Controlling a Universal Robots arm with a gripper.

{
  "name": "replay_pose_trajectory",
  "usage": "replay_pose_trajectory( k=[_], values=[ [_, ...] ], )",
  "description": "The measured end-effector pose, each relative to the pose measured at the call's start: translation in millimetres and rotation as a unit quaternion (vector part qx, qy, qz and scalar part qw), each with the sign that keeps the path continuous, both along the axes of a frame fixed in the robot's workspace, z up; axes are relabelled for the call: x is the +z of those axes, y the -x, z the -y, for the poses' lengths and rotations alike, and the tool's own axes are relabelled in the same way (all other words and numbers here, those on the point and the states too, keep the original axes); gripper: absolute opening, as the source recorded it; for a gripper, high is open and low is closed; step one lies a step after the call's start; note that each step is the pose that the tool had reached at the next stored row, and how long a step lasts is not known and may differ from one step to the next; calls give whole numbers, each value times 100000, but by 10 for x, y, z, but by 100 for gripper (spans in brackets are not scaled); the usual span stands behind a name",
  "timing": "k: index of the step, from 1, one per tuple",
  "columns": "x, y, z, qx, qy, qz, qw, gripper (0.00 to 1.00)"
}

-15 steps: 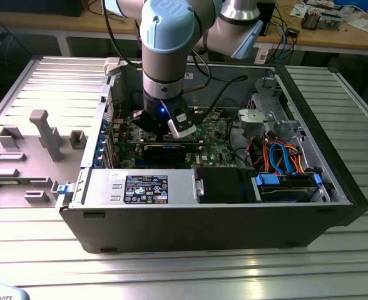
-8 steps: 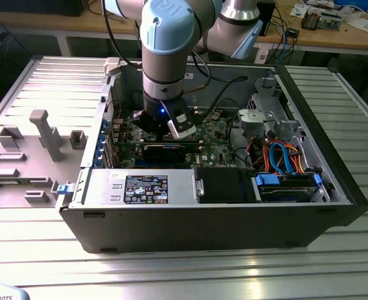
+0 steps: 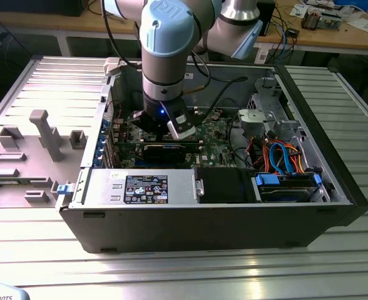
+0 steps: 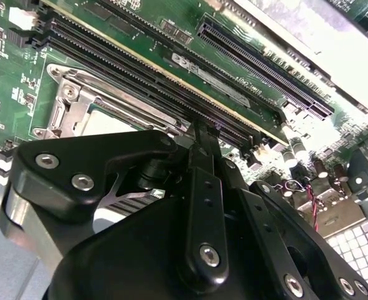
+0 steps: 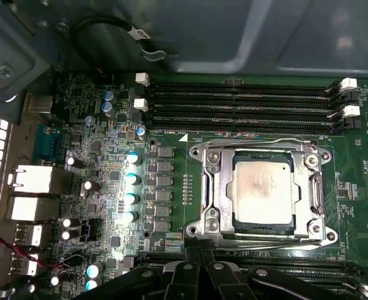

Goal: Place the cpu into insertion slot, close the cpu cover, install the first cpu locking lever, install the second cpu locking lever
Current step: 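Install the second cpu locking lever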

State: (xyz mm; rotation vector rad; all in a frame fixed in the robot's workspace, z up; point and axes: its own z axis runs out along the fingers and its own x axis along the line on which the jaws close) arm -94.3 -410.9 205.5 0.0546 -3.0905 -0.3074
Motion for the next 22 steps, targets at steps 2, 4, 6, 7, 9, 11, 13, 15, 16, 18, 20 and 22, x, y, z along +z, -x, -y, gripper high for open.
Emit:
replay_pose_trajectory(
  k=[2, 4, 6, 7, 9, 11, 13, 15, 16, 18, 20, 22],
  values=[
    [-10, 1, 0, -1, -184, -2, 100000, 11],
    [-18, 1, -1, -1, -412, -3, 99999, 11],
    [-19, 1, -3, 1, -532, -4, 99999, 11],
    [-19, 1, -5, 9, -541, -6, 99999, 11],
    [-22, 1, -9, 5, -575, 6, 99998, 11],
    [-27, 1, -16, 5, -651, -5, 99998, 11],
    [-32, 2, -21, 8, -812, -12, 99997, 11],
    [-48, 3, -30, -4, -1187, 4, 99993, 11],
    [-53, 4, -32, -6, -1242, 12, 99992, 11],
    [-64, 6, -37, 0, -1308, -1, 99991, 11],
    [-69, 10, -41, -1, -1332, -7, 99991, 11],
    [-71, 19, -42, 5, -1335, 3, 99991, 11]
  ],
)
